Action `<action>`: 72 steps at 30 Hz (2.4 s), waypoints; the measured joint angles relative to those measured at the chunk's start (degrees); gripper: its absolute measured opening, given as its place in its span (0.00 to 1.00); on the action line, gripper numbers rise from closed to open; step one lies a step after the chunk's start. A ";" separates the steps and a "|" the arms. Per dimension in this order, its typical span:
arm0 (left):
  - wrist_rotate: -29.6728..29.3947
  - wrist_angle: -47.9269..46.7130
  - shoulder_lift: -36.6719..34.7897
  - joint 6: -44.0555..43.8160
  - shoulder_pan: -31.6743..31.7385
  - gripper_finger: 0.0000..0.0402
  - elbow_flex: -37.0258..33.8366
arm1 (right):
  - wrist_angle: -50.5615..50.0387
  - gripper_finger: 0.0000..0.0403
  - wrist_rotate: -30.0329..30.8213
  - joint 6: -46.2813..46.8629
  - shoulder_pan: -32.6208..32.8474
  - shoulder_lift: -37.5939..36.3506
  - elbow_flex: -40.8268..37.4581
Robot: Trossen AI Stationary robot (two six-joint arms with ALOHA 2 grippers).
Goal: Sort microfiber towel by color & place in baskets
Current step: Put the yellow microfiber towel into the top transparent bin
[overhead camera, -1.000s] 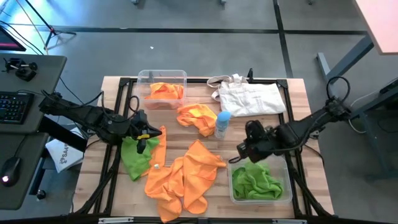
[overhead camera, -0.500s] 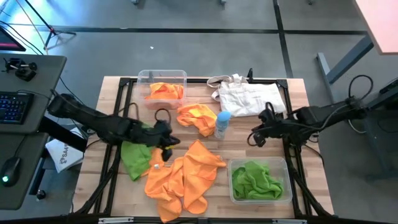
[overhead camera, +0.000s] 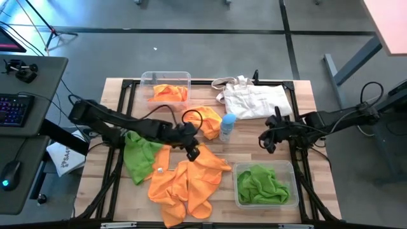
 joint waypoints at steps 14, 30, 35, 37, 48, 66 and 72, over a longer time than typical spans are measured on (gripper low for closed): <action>0.64 2.71 10.40 10.23 0.02 0.30 -0.04 | 0.57 0.00 -3.23 -5.04 0.00 0.00 -0.66; -1.30 5.26 19.84 39.01 -7.03 0.26 -0.04 | 0.65 0.00 -2.97 -5.60 0.00 0.00 -0.66; -1.57 5.72 20.31 35.71 -6.36 0.20 0.00 | 1.61 0.00 -2.95 -5.45 0.00 0.00 -0.66; -1.55 5.43 19.44 35.33 -6.23 0.10 -0.09 | 2.10 0.00 -2.95 -5.45 0.00 0.00 -0.64; -8.50 3.87 1.78 36.14 -6.36 0.01 -0.09 | 2.45 0.00 -2.49 -5.45 0.00 0.02 -0.64; -41.29 0.78 -27.39 46.79 -1.58 0.00 -0.04 | 2.54 0.00 -2.34 -3.73 0.00 0.02 -0.62; -43.10 5.05 -31.18 55.95 7.60 0.00 -0.04 | 2.53 0.00 0.34 0.73 0.00 0.02 -0.62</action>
